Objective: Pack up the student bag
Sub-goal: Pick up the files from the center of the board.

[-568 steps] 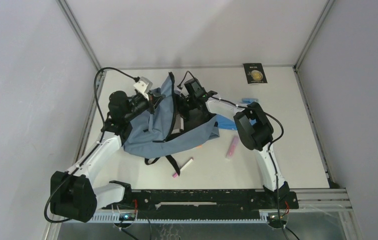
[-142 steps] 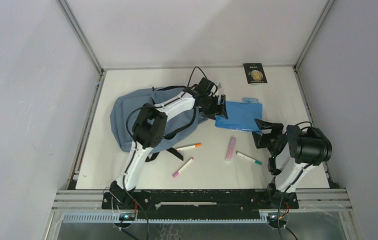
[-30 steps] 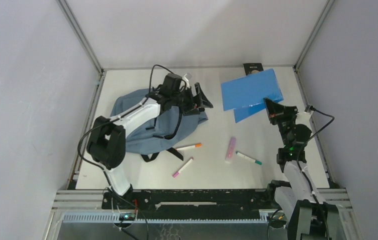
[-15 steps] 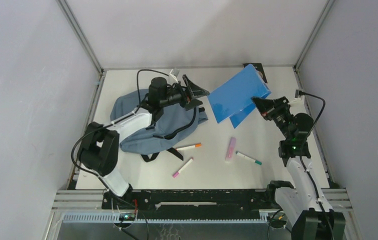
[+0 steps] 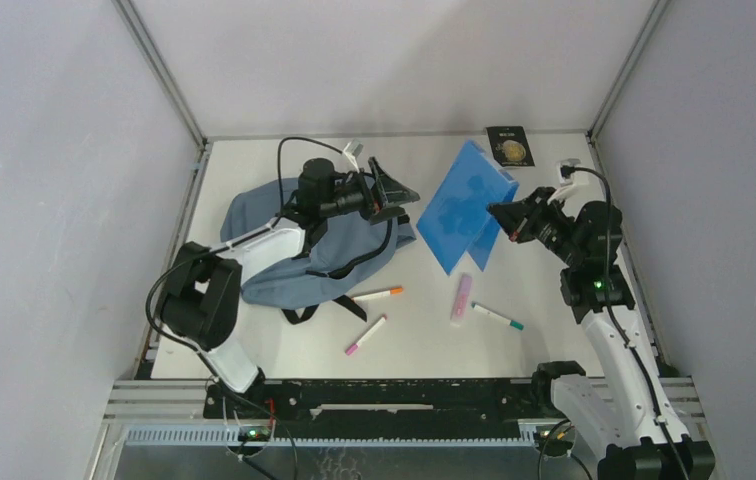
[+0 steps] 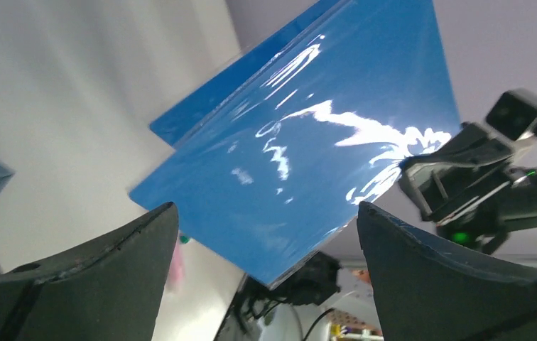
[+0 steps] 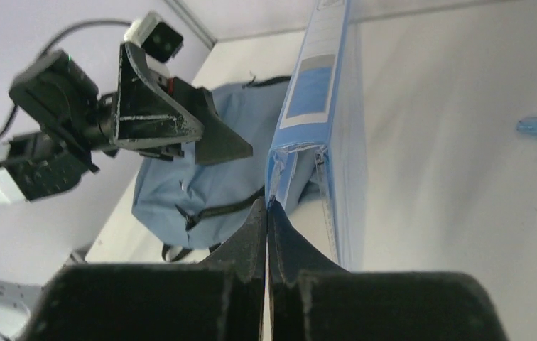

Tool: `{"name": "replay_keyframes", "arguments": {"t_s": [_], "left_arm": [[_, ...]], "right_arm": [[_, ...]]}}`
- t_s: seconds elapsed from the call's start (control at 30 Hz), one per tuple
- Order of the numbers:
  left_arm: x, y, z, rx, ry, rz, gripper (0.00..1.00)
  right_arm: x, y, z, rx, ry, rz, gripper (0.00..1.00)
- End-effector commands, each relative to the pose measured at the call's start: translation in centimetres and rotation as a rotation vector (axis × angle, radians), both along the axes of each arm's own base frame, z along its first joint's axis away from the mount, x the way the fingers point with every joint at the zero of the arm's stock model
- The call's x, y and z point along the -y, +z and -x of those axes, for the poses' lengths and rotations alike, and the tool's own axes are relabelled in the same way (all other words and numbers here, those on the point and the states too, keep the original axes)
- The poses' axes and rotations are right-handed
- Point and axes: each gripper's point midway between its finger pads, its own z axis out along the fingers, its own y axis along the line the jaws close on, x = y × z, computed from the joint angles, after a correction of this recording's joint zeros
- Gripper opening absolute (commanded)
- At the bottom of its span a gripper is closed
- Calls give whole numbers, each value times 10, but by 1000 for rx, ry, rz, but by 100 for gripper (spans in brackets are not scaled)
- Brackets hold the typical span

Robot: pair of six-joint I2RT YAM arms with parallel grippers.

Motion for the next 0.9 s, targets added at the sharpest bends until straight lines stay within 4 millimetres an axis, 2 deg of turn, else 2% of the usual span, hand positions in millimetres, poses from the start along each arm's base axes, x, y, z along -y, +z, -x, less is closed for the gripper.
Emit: {"name": "replay_keyframes", "arguments": {"t_s": [0.0,0.13,0.2,0.43,0.73,0.87], "left_arm": [[-17,37,4,282,-26,-135,100],[-30,57,13,451,-64,-161,100],[-32,70,25,503,-128,-111,100],[-39,96,65,668,-268,-47,100],[-42,105,89,738,-357,-20,100],[-41,112,109,789,-432,12,100]], "right_arm": [[-15,25,18,85,162,95,0],[-28,32,36,91,321,59,0],[-33,37,45,97,395,31,0],[-47,54,72,132,586,-20,0],[-61,66,95,159,767,-47,0],[-66,64,101,146,833,-57,0]]}}
